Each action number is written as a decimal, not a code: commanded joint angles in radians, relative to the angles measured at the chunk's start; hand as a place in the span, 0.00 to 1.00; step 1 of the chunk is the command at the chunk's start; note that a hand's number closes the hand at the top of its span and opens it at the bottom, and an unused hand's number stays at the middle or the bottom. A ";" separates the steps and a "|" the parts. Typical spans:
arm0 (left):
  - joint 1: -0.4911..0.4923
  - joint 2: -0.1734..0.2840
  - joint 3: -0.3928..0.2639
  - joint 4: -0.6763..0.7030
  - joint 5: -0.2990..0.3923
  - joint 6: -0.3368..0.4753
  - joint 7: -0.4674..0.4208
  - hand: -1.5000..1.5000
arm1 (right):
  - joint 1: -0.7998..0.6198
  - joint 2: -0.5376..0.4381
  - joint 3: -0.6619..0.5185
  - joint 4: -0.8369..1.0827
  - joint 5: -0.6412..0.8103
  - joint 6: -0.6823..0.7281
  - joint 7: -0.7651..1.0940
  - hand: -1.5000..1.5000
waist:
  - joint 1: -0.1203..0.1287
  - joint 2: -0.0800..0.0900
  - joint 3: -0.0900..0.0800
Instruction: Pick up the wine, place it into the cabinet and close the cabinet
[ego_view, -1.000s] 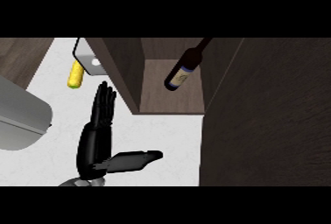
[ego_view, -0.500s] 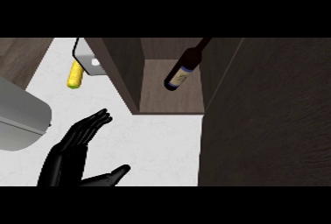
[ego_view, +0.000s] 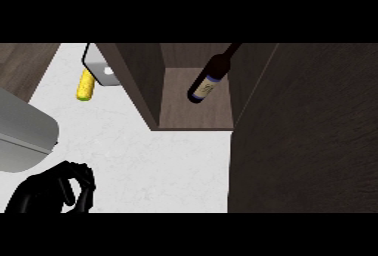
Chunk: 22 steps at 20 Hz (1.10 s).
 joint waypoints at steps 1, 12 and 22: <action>0.076 0.024 0.039 -0.054 0.010 -0.037 -0.005 1.00 | 0.043 0.008 0.037 -0.167 -0.100 -0.035 0.105 1.00 | 0.004 -0.001 0.001; 0.117 0.073 0.172 0.004 0.095 -0.199 -0.031 1.00 | -0.173 0.053 0.315 -0.158 -0.089 -0.073 0.252 1.00 | 0.010 0.001 0.000; 0.154 0.064 0.267 0.003 0.108 -0.286 -0.025 1.00 | -0.627 0.322 0.467 0.010 -0.023 -0.296 0.494 1.00 | 0.012 0.001 0.000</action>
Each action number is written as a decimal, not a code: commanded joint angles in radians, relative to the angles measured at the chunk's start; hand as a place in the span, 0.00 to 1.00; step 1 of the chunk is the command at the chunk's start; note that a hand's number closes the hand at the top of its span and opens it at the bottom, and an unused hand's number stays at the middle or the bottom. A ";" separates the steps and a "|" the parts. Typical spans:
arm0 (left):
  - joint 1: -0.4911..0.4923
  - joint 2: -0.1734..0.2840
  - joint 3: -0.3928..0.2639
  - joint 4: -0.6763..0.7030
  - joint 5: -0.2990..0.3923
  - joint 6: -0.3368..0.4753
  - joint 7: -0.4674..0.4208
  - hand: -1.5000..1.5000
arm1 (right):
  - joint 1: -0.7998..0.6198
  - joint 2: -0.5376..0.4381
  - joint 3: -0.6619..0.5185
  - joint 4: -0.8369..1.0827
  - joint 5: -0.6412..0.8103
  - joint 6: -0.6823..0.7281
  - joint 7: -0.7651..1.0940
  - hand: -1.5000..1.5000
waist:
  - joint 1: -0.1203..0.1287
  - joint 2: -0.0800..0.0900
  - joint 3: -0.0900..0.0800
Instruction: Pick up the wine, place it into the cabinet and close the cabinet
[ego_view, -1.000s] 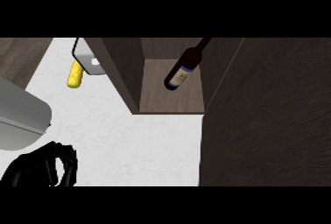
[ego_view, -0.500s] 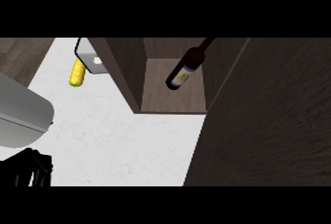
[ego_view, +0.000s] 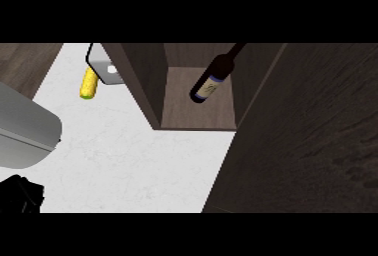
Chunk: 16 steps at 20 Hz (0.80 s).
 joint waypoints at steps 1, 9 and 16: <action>-0.011 -0.033 -0.004 0.021 -0.031 -0.009 -0.006 1.00 | -0.219 0.126 0.055 -0.021 -0.017 -0.134 0.188 1.00 | -0.001 0.000 -0.001; 0.037 -0.045 0.057 0.025 -0.028 -0.097 -0.006 1.00 | -0.528 0.180 0.056 0.322 -0.016 -0.333 0.064 1.00 | 0.004 0.000 0.000; 0.011 -0.086 0.075 -0.022 -0.049 -0.082 0.061 1.00 | -0.745 0.181 -0.075 0.494 -0.147 -0.396 0.053 1.00 | -0.001 0.000 0.001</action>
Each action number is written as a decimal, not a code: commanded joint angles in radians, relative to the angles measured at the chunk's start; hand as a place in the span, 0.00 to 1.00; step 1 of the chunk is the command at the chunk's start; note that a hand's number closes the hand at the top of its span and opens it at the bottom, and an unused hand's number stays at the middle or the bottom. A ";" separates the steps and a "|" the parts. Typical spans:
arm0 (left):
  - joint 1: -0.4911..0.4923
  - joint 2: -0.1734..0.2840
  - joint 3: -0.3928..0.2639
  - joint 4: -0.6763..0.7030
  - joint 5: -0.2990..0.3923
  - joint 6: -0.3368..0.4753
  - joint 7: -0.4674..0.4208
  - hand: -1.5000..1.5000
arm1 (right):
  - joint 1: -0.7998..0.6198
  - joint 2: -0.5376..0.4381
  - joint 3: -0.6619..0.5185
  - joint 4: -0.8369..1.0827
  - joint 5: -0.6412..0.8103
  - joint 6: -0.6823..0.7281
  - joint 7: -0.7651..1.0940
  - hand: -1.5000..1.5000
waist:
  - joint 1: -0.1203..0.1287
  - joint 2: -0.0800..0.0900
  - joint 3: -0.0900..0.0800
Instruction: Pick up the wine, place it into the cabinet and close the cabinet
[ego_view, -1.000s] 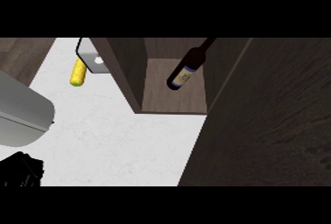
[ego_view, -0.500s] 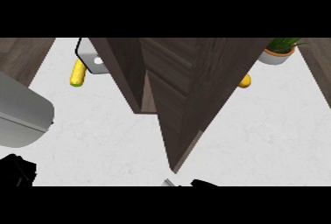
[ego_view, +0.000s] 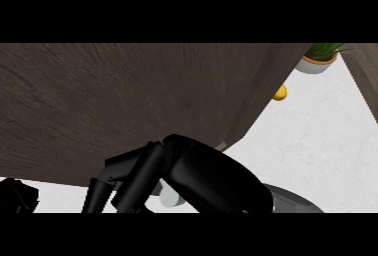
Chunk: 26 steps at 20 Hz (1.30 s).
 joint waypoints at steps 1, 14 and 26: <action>0.082 -0.045 -0.022 -0.022 -0.071 -0.028 -0.052 1.00 | -0.131 0.005 -0.018 0.145 -0.035 -0.069 -0.075 1.00 | 0.008 -0.001 0.000; 0.001 -0.057 0.103 0.112 -0.031 -0.150 -0.023 1.00 | -0.193 0.005 -0.162 0.522 -0.139 0.036 -0.238 1.00 | -0.003 0.002 0.000; -0.015 -0.108 0.102 0.044 -0.086 -0.134 0.043 1.00 | -0.209 -0.055 -0.281 0.841 -0.072 0.202 -0.427 1.00 | 0.003 0.005 0.000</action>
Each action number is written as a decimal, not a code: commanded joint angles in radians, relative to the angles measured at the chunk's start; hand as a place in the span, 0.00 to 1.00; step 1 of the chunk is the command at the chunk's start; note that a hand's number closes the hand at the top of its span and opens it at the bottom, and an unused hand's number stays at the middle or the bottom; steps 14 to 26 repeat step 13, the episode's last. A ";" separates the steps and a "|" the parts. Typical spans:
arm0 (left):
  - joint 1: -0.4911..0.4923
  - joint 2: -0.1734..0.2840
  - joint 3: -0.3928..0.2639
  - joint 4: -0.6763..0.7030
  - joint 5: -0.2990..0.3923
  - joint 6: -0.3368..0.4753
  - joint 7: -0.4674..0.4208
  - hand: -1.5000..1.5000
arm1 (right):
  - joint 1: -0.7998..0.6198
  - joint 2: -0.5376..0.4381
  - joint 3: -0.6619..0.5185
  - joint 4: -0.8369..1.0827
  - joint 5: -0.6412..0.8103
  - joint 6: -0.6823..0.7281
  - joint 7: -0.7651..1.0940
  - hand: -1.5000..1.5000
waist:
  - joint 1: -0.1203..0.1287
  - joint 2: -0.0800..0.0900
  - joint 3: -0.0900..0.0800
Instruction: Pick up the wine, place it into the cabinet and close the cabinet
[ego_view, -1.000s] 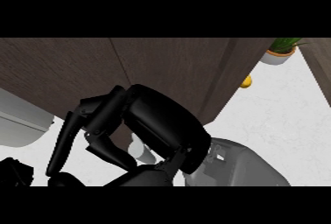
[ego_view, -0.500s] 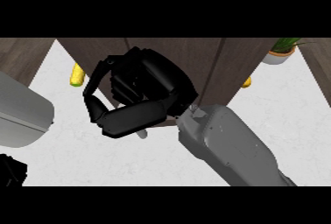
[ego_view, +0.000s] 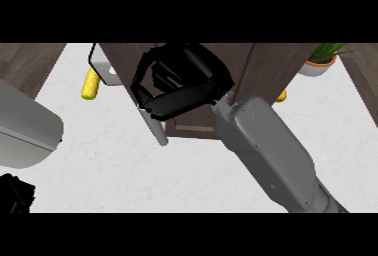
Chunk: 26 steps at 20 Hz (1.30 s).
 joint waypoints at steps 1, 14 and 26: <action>-0.048 -0.035 -0.027 0.041 -0.024 0.012 0.017 1.00 | -0.075 -0.026 -0.087 0.151 0.011 0.010 -0.001 1.00 | -0.007 0.020 0.004; -0.050 -0.012 0.014 0.001 0.002 0.000 0.050 1.00 | -0.077 -0.091 -0.123 0.276 0.038 0.131 -0.106 1.00 | 0.001 0.028 0.004; -0.050 -0.012 0.014 0.001 0.002 0.000 0.050 1.00 | -0.077 -0.091 -0.123 0.276 0.038 0.131 -0.106 1.00 | 0.001 0.028 0.004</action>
